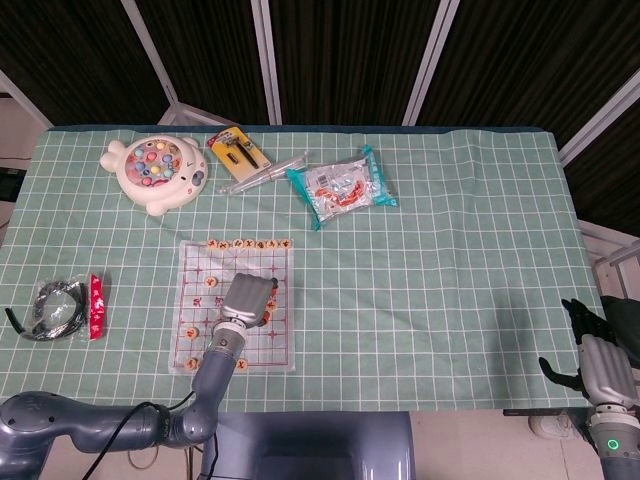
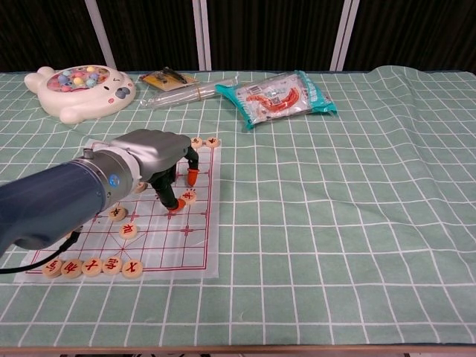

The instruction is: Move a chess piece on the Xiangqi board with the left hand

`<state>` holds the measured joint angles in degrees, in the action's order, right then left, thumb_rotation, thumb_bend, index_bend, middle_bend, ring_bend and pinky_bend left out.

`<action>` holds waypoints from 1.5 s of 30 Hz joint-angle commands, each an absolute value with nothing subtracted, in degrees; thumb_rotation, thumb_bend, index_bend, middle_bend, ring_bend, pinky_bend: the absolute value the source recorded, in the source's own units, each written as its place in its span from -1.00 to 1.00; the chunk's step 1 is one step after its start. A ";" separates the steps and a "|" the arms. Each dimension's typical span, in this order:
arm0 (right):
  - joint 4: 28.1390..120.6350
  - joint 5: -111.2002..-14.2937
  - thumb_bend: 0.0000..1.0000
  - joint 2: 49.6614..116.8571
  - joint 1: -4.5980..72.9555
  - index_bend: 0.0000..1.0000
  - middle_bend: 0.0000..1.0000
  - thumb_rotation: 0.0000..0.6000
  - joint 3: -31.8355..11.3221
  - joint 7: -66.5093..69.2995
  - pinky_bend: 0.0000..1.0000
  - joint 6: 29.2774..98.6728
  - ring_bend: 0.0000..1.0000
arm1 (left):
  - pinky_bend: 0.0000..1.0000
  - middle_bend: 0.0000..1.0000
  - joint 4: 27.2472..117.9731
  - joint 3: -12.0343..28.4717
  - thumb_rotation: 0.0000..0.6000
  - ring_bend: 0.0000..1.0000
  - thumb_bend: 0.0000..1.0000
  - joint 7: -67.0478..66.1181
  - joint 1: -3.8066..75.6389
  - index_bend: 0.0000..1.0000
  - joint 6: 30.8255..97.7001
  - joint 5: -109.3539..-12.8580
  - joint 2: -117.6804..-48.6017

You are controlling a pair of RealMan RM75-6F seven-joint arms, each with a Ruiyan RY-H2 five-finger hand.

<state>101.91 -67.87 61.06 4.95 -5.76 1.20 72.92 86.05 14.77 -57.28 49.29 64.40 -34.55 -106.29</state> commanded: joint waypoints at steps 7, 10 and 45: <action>101.95 -67.80 -0.27 60.99 4.99 -1.00 -1.00 1.00 -5.80 1.52 -1.00 72.81 -1.00 | 1.00 1.00 85.01 14.33 1.00 1.00 -0.47 -56.65 50.01 -0.11 64.35 -34.03 -106.94; 102.01 -67.80 -0.27 60.98 4.98 -1.00 -1.00 1.00 -5.79 1.55 -1.00 72.82 -1.00 | 1.00 1.00 84.77 14.16 1.00 1.00 -0.47 -56.34 50.22 -0.10 64.28 -34.00 -107.10; 102.18 -67.67 -0.27 60.93 5.03 -1.00 -1.00 1.00 -5.63 1.65 -1.00 72.69 -1.00 | 1.00 1.00 87.85 12.28 1.00 1.00 -0.36 -52.90 49.43 0.04 67.74 -37.29 -104.47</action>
<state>102.17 -67.66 60.93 5.03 -5.64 1.66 72.69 86.90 12.56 -53.11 49.90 67.07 -36.76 -105.35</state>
